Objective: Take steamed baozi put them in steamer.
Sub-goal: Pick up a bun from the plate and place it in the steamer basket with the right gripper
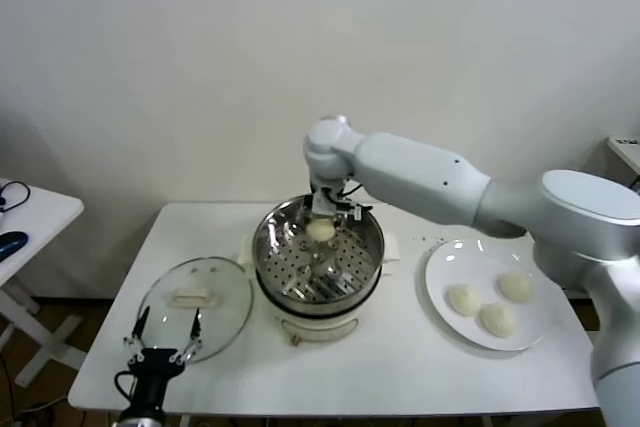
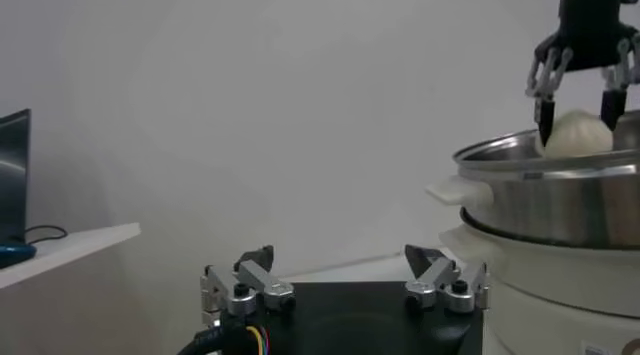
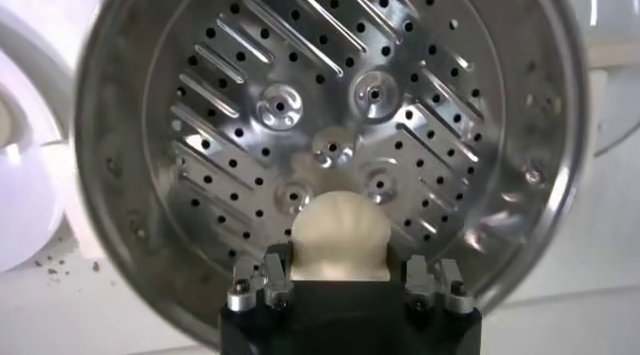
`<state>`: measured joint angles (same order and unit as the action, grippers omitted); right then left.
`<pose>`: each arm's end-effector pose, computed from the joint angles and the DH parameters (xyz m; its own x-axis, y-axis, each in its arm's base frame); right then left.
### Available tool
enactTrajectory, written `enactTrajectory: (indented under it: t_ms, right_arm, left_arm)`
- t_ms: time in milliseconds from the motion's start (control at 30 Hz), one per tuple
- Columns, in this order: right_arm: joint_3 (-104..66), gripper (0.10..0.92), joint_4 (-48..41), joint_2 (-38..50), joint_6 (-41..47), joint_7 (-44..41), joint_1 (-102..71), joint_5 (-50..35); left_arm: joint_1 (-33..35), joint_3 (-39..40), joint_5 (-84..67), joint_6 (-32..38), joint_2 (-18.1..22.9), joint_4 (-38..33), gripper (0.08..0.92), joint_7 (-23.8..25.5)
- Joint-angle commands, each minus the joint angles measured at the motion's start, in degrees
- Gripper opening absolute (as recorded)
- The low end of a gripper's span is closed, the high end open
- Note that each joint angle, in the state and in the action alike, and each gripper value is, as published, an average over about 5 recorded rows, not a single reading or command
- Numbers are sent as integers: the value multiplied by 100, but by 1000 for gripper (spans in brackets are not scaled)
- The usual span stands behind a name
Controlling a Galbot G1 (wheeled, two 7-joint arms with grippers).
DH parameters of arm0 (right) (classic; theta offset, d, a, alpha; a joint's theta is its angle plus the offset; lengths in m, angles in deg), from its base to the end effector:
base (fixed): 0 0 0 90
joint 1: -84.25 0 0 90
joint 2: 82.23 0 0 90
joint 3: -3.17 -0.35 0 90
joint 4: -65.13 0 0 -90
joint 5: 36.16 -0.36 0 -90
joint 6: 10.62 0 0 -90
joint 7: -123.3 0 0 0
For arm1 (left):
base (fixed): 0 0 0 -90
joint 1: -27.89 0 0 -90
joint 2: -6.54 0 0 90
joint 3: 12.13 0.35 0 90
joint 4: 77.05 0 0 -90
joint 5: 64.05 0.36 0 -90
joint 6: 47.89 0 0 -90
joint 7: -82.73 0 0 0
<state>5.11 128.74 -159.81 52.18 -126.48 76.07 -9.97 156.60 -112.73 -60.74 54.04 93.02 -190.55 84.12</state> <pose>0.5601 0.2051 -0.0915 -0.2638 -0.0386 0.9638 -0.1164 -0.9906 -0.0715 0.1267 0.0733 -0.3608 -0.9957 -0.0787 0.0497 -0.0663 0.9742 0.2159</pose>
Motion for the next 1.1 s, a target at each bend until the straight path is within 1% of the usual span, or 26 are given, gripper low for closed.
enactTrajectory:
  t_ms: [33, 600, 700, 833, 933, 1100]
  right_arm:
    - [-9, 622, -260, -197, -89, 11, -217, 287]
    - [-5, 624, -429, -243, -73, 34, -286, 155]
    - [10, 653, -444, -236, -74, 48, -275, 97]
    - [5, 756, -431, -195, -121, 25, -219, 80]
    - [-14, 809, -388, -147, -190, -4, -138, 70]
    - [-25, 822, -95, 102, -366, -78, 140, -71]
  left_arm:
    - [-6, -4, -4, 13, -17, 14, 823, 7]
    - [-22, -22, -59, 35, -50, 103, 823, -10]
    - [-16, -29, -59, 35, -53, 95, 823, -10]
    - [-7, -36, -61, 41, -49, 93, 823, -11]
    - [-3, -39, -63, 46, -47, 98, 823, -14]
    - [-10, -37, -58, 38, -38, 91, 823, -17]
